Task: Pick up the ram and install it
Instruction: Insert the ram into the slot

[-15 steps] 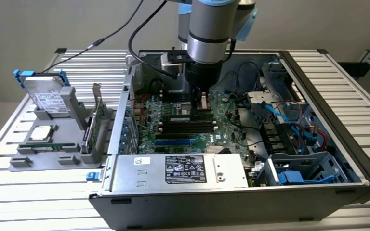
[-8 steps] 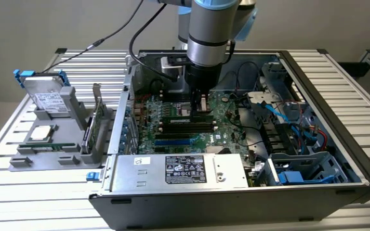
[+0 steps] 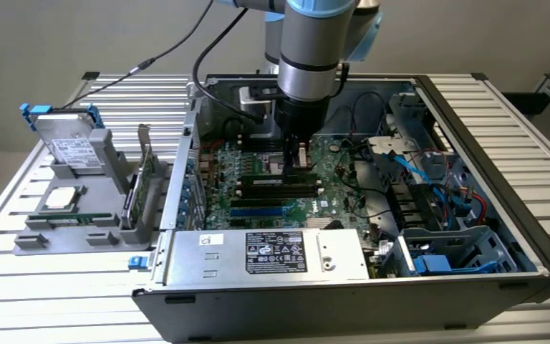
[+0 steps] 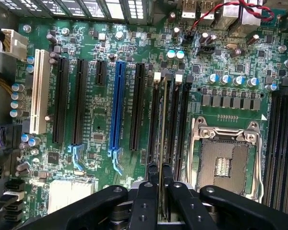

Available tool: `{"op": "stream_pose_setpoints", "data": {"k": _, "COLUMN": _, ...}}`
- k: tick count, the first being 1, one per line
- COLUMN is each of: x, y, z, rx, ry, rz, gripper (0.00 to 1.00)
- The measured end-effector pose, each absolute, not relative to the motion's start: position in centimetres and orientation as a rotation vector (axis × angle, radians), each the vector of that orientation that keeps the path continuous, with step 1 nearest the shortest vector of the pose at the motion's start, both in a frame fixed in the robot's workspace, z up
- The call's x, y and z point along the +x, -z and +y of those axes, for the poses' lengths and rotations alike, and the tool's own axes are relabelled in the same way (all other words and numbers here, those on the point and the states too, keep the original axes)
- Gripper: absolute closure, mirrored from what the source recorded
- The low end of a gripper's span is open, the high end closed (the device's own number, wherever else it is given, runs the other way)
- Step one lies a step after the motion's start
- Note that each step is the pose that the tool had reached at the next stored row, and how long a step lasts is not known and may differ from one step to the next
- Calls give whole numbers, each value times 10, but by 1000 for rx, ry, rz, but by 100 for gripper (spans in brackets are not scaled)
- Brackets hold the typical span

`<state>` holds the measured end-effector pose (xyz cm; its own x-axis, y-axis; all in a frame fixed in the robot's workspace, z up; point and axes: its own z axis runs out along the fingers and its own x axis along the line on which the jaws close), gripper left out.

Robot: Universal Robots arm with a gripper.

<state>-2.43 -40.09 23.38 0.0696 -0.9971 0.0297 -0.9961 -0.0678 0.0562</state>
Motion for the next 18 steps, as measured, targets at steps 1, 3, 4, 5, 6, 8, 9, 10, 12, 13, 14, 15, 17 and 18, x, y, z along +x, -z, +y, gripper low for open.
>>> {"op": "stream_pose_setpoints", "data": {"k": 1, "x": -24, "y": -234, "z": -401, "rx": 2250, "ry": 22, "rz": -2100, "gripper": 87}}
{"op": "stream_pose_setpoints", "data": {"k": 3, "x": -24, "y": -234, "z": -401, "rx": 2247, "ry": 18, "rz": -2098, "gripper": 87}}
{"op": "stream_pose_setpoints", "data": {"k": 4, "x": -24, "y": -234, "z": -401, "rx": 2247, "ry": 17, "rz": -2098, "gripper": 87}}
{"op": "stream_pose_setpoints", "data": {"k": 5, "x": -24, "y": -234, "z": -401, "rx": 2246, "ry": 15, "rz": -2097, "gripper": 87}}
{"op": "stream_pose_setpoints", "data": {"k": 6, "x": -24, "y": -233, "z": -401, "rx": 2245, "ry": 13, "rz": -2096, "gripper": 87}}
{"op": "stream_pose_setpoints", "data": {"k": 8, "x": -24, "y": -233, "z": -401, "rx": 2243, "ry": 11, "rz": -2096, "gripper": 87}}
{"op": "stream_pose_setpoints", "data": {"k": 9, "x": -24, "y": -232, "z": -401, "rx": 2243, "ry": 10, "rz": -2095, "gripper": 87}}
{"op": "stream_pose_setpoints", "data": {"k": 10, "x": -24, "y": -232, "z": -401, "rx": 2242, "ry": 9, "rz": -2095, "gripper": 87}}
{"op": "stream_pose_setpoints", "data": {"k": 12, "x": -23, "y": -231, "z": -401, "rx": 2239, "ry": 4, "rz": -2093, "gripper": 87}}
{"op": "stream_pose_setpoints", "data": {"k": 13, "x": -23, "y": -230, "z": -401, "rx": 2238, "ry": 2, "rz": -2092, "gripper": 87}}
{"op": "stream_pose_setpoints", "data": {"k": 14, "x": -23, "y": -230, "z": -401, "rx": 2237, "ry": 1, "rz": -2092, "gripper": 87}}
{"op": "stream_pose_setpoints", "data": {"k": 15, "x": -24, "y": -230, "z": -401, "rx": 2236, "ry": 0, "rz": -2092, "gripper": 87}}
{"op": "stream_pose_setpoints", "data": {"k": 17, "x": -23, "y": -230, "z": -401, "rx": 2234, "ry": 0, "rz": -2094, "gripper": 87}}
{"op": "stream_pose_setpoints", "data": {"k": 18, "x": -23, "y": -230, "z": -401, "rx": 2232, "ry": 0, "rz": -2096, "gripper": 87}}
